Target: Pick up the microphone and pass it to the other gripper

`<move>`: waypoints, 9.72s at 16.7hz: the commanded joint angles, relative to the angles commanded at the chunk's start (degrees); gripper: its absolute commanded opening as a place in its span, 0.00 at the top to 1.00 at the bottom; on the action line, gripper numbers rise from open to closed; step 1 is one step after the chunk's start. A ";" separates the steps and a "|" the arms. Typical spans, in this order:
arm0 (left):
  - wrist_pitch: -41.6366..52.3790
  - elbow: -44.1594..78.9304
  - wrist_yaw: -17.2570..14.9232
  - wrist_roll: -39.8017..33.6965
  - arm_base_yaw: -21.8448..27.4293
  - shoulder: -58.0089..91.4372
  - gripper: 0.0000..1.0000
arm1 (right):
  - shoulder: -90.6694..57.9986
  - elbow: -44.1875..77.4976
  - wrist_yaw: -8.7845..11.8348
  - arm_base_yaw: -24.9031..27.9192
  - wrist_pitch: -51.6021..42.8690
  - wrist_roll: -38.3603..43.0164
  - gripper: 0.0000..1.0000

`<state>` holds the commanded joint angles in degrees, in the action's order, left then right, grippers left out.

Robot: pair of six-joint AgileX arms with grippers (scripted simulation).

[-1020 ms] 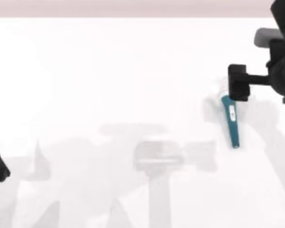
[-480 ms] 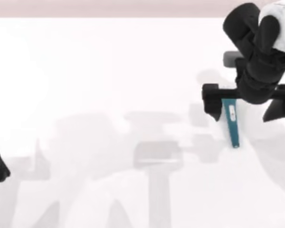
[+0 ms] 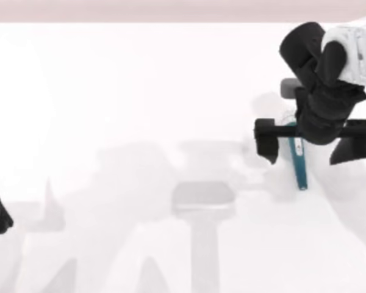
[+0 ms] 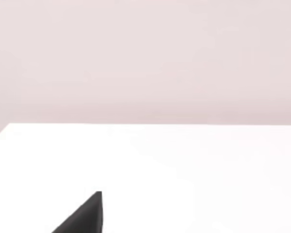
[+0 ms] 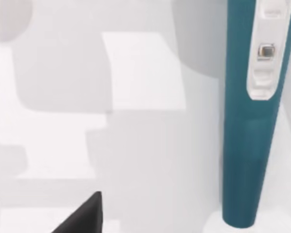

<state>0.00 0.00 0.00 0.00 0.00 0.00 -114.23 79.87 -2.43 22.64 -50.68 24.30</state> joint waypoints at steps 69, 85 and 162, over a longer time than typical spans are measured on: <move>0.00 0.00 0.00 0.00 0.00 0.00 0.00 | 20.14 -35.16 15.46 8.67 104.88 -22.57 1.00; -0.37 0.62 -0.66 0.09 0.27 0.74 0.00 | 21.83 -38.79 11.04 13.28 109.56 -22.12 1.00; -29.83 58.36 -33.49 5.84 29.35 90.36 1.00 | 21.83 -38.79 11.04 13.28 109.56 -22.12 0.02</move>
<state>-29.83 58.36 -33.49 5.84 29.35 90.36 -92.40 41.08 8.61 35.92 58.88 2.18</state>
